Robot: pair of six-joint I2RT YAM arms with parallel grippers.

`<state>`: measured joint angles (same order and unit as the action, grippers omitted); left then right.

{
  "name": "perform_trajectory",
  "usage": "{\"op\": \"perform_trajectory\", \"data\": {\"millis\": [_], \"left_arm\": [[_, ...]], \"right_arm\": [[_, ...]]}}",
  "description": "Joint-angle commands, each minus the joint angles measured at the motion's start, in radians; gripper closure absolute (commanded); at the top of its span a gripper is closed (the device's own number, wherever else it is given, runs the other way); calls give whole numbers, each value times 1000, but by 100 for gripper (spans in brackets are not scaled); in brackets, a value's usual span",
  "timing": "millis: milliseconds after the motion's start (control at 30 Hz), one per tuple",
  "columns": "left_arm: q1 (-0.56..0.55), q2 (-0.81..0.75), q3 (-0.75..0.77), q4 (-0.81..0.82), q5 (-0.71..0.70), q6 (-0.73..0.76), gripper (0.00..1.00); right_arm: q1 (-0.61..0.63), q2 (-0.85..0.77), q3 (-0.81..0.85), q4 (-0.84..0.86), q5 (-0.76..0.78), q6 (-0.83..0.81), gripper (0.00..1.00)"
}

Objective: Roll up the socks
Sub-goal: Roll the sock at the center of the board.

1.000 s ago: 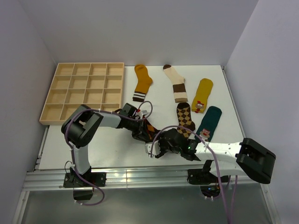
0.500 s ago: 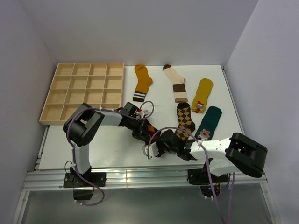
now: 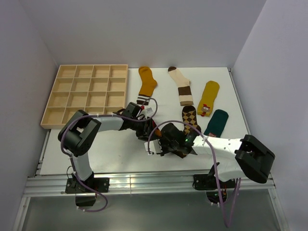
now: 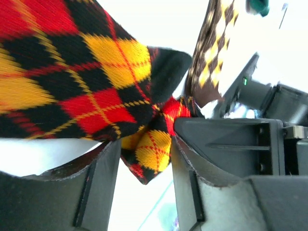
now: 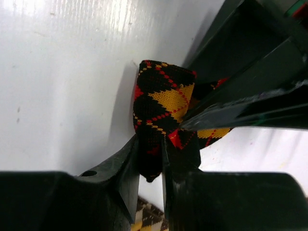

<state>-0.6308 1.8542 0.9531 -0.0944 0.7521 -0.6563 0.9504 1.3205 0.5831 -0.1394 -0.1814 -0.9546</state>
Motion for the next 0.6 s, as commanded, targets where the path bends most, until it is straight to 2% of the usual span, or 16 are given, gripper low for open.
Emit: {"op": "perform_trajectory", "data": {"millis": [0,133,333,567], "left_arm": [[8,-81,-48,180,-149,-46,48],[8,-147,-135,277,-240,-132,48],[8,-255,-266,409,-374,-209,49],[-39,-407,-373,452,-534,-128,48]], "right_arm": [[-45,-32,50,-181,-124,42,81],[-117,-1,102,-274,-210,47,81],[-239,164,268,-475,-363,18,82],[-355,475,575,-827,-524,-73,81]]}}
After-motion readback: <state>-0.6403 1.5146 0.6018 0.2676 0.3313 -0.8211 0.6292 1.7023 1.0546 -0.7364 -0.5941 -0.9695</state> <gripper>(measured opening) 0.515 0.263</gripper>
